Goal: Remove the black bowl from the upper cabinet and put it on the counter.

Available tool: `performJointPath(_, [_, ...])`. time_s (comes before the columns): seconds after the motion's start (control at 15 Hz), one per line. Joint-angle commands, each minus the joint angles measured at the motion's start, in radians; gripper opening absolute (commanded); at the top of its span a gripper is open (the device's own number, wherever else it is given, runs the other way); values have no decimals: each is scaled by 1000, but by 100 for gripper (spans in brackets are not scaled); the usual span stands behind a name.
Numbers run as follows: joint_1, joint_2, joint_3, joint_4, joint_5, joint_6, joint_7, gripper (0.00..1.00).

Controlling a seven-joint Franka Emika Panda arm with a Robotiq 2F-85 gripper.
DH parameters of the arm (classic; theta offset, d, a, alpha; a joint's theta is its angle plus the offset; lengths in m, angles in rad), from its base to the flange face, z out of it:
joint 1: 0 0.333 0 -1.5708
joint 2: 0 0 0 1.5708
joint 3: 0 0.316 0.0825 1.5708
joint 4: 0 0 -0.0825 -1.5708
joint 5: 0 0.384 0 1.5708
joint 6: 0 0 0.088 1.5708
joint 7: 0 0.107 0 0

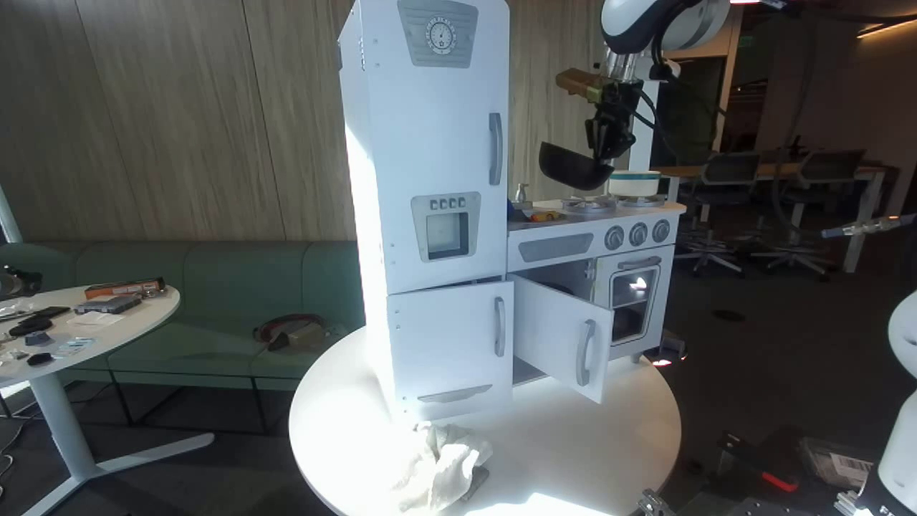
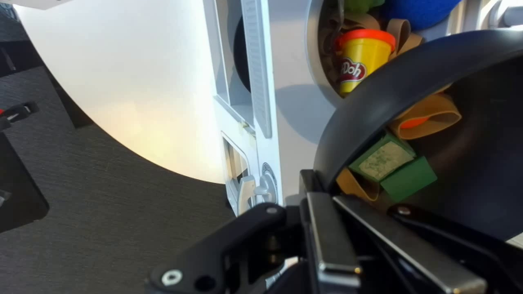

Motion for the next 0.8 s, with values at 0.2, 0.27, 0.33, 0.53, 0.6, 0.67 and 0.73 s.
performJointPath(0.2, [9,13,-8,57,-33,-169,2,3])
performJointPath(0.27, [8,15,-6,64,-45,-202,6,3])
performJointPath(0.33, [11,15,-8,66,-46,-217,-1,3])
performJointPath(0.53, [10,14,-6,74,-79,-267,1,3])
performJointPath(0.6, [8,16,-3,76,-100,-276,8,3])
performJointPath(0.67, [6,19,1,80,-129,-290,12,3])
performJointPath(0.73, [4,20,5,79,-171,-296,11,3])
